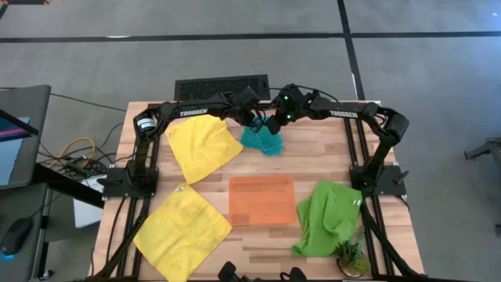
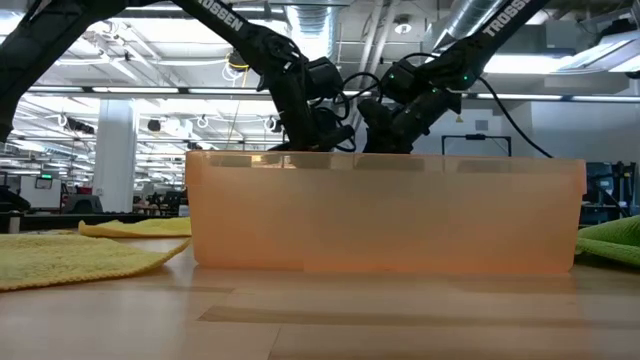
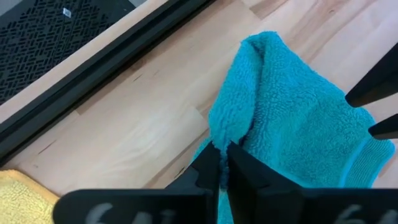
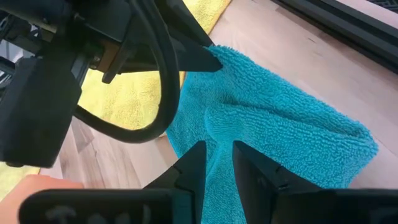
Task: Fold microfiber towels
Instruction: Fold the blue towel
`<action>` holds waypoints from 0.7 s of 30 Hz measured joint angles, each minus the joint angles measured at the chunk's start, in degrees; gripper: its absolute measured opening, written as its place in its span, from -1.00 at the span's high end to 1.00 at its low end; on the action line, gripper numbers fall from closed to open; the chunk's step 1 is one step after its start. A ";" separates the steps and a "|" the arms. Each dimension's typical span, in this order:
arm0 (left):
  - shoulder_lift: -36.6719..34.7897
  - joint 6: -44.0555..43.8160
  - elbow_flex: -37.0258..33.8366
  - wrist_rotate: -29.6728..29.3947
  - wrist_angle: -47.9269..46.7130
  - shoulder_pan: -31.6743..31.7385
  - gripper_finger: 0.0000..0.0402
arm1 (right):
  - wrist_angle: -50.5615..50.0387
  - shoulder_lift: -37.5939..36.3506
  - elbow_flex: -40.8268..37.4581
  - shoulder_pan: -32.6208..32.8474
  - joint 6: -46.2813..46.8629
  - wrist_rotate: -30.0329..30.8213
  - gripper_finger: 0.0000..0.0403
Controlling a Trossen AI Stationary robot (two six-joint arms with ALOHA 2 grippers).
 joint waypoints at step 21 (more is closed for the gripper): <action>0.02 0.89 1.79 19.04 -2.26 3.83 0.23 | -4.55 -3.85 0.03 -2.99 -0.37 -4.42 0.49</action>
